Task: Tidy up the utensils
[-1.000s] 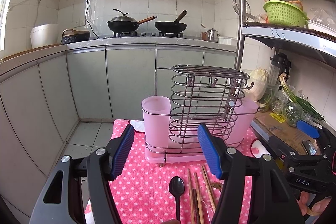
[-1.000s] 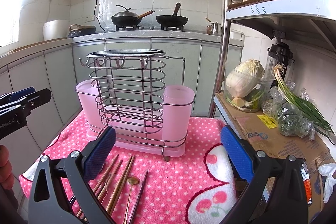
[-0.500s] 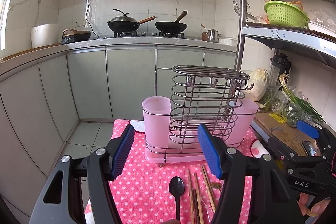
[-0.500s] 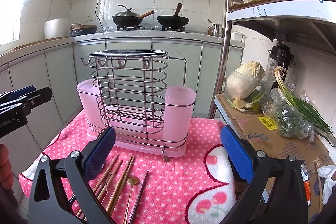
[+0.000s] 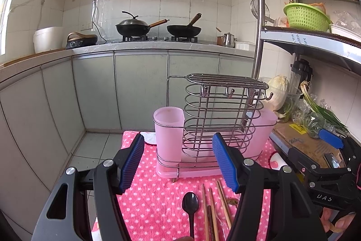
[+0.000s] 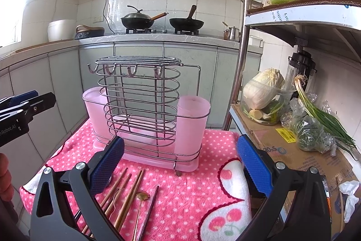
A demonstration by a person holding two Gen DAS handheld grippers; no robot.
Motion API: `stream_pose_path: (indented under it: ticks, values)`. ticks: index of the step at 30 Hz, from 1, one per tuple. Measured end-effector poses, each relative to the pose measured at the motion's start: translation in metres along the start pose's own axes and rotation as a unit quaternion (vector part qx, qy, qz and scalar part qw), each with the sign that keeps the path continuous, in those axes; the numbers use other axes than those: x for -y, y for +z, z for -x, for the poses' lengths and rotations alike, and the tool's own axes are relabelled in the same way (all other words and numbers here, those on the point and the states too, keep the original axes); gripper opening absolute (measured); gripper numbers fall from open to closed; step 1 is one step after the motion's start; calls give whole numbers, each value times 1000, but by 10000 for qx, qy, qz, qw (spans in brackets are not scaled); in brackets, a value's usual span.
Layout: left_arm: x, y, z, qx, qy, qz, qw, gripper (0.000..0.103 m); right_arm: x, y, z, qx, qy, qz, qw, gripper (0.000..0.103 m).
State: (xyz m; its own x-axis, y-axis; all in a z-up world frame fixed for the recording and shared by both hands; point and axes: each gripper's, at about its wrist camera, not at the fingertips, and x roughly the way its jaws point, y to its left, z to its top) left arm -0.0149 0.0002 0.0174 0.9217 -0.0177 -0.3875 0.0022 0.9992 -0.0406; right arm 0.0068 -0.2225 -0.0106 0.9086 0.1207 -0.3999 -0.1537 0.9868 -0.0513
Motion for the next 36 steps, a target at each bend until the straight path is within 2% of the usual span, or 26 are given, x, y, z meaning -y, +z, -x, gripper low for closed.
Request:
stream_pose_path:
  ticks: [14, 19, 23, 26, 28, 30, 32, 36]
  values:
    - [-1, 3, -3, -157, -78, -47, 9998, 63, 1, 3, 5, -29, -112, 56, 9999, 100]
    - [-10, 9, -11, -481, -188, -117, 9986, 65, 9, 8, 3, -185, -135, 8, 9997, 100]
    - [-17, 7, -24, -909, -250, -216, 9953, 65, 22, 6, -6, -506, 63, -207, 9985, 100]
    - [-24, -1, -39, -1413, -425, -142, 9889, 65, 29, -1, -18, -900, 297, -438, 9945, 100]
    - [-30, -9, -51, -1843, -571, 9, 9812, 63, 33, -9, -28, -1213, 480, -617, 9895, 100]
    - [-35, -17, -63, -2249, -766, 196, 9712, 58, 35, -16, -38, -1468, 627, -782, 9841, 89]
    - [-38, -26, -74, -2577, -877, 347, 9616, 53, 36, -21, -44, -1624, 736, -893, 9799, 87]
    - [-35, -40, -91, -3055, -1019, 471, 9456, 50, 37, -32, -57, -1874, 912, -1094, 9719, 79]
